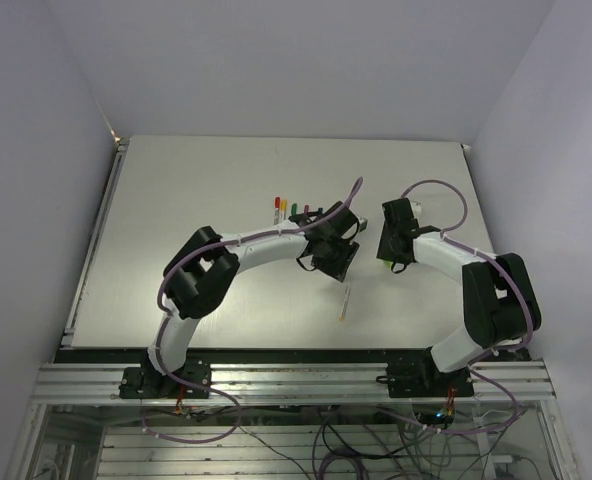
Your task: Insert the pens into the pen caps
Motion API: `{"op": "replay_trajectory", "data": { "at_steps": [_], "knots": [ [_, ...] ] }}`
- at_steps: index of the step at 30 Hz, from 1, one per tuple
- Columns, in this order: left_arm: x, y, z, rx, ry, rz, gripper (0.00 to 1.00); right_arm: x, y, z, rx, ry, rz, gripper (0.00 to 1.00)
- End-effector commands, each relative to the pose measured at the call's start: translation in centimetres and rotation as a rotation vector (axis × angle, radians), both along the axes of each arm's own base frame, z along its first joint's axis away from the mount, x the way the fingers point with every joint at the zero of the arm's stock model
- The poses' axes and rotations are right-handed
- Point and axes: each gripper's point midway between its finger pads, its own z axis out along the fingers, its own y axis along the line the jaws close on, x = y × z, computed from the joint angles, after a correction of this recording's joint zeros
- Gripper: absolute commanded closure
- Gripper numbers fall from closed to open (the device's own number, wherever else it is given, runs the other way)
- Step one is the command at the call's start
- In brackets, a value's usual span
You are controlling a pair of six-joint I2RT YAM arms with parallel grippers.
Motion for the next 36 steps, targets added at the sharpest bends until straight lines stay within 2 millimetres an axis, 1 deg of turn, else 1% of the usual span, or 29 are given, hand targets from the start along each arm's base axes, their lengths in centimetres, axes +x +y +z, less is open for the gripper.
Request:
{"op": "replay_trajectory", "data": {
  "at_steps": [1, 3, 4, 5, 6, 12, 15, 20, 26, 31, 33, 34, 36],
  "knots": [
    [-1.9, -0.1, 1.7, -0.025, 0.007, -0.075, 0.47, 1.2, -0.2, 0.2, 0.039, -0.021, -0.015, 0.63],
    [-2.3, -0.1, 1.7, -0.020, 0.005, -0.089, 0.46, 1.3, -0.2, 0.1, 0.051, -0.021, -0.014, 0.64],
    [-2.5, -0.1, 1.8, -0.020, 0.002, -0.098, 0.43, 1.4, -0.1, 0.1, 0.057, -0.022, -0.012, 0.65],
    [-2.8, -0.2, 1.8, -0.022, 0.000, -0.108, 0.33, 1.4, -0.1, 0.0, 0.061, -0.019, -0.010, 0.65],
    [-2.9, -0.3, 1.8, -0.025, -0.005, -0.117, 0.31, 1.4, 0.0, -0.1, 0.065, -0.017, -0.007, 0.66],
    [-4.0, -0.6, 1.6, -0.010, -0.003, -0.159, 0.31, 1.1, 0.1, -0.5, 0.071, -0.002, -0.006, 0.69],
    [-4.2, -0.8, 1.4, -0.005, -0.002, -0.168, 0.31, 0.9, -0.1, -0.7, 0.064, 0.013, -0.013, 0.71],
    [-4.8, -0.8, 0.7, 0.013, 0.014, -0.180, 0.31, 0.4, -0.4, -1.3, 0.048, 0.058, -0.033, 0.75],
    [-5.1, -0.5, -0.1, 0.039, 0.019, -0.182, 0.32, 0.0, -0.6, -1.7, 0.039, 0.085, -0.047, 0.87],
    [-5.2, -0.4, -0.8, 0.056, 0.021, -0.179, 0.32, -0.3, -0.8, -2.2, 0.031, 0.109, -0.067, 0.93],
    [-5.2, -0.3, -1.0, 0.064, 0.022, -0.180, 0.33, -0.3, -0.8, -2.3, 0.030, 0.111, -0.074, 0.93],
    [-5.3, -0.2, -1.2, 0.071, 0.023, -0.180, 0.33, -0.3, -1.0, -2.2, 0.027, 0.113, -0.081, 0.91],
    [-5.2, 0.0, -1.5, 0.082, 0.022, -0.180, 0.33, -0.2, -1.2, -2.3, 0.018, 0.112, -0.092, 0.82]
  ]
}}
